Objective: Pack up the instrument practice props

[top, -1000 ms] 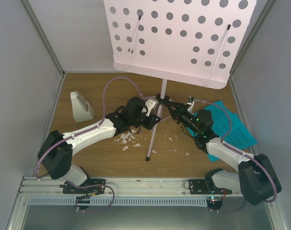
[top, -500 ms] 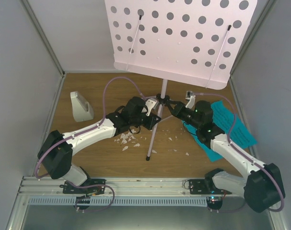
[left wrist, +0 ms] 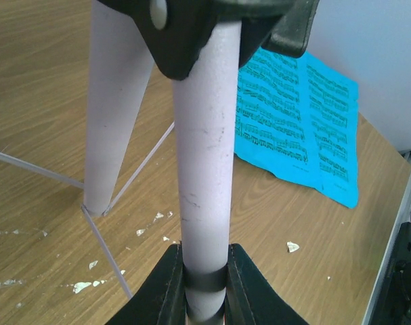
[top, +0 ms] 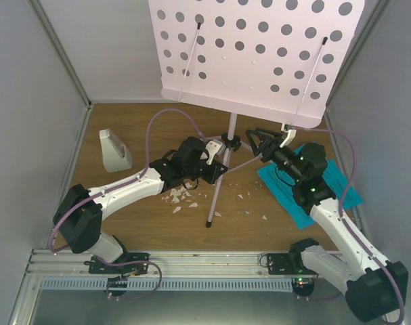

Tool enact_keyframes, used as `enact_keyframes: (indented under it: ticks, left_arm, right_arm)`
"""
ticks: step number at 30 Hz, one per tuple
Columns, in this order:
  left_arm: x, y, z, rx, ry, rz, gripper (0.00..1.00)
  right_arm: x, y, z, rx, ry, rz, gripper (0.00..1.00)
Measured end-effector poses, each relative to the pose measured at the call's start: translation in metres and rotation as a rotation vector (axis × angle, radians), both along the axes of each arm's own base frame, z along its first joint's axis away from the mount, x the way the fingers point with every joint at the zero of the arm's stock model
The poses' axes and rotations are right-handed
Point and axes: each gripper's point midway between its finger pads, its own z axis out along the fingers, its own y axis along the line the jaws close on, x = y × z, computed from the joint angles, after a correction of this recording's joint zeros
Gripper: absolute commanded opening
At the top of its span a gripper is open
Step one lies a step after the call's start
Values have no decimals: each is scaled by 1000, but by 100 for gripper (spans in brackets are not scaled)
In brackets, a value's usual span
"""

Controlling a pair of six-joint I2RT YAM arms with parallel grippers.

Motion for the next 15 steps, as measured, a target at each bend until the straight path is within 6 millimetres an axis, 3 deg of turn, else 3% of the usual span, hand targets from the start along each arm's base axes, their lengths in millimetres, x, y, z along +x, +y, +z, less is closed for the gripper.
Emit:
enact_keyframes:
  ticks: [6,11,15]
  left_arm:
    - [0,0,0,2,-4,-4,0]
    - [0,0,1,2,-2,-10,0]
    - [0,0,1,2,-1,-10,0]
  right_arm:
    - [11,-9,20,23,-126,104,62]
    - [17,7,25,-52,-226,242,58]
    - [22,14,41,-106,-338,304,53]
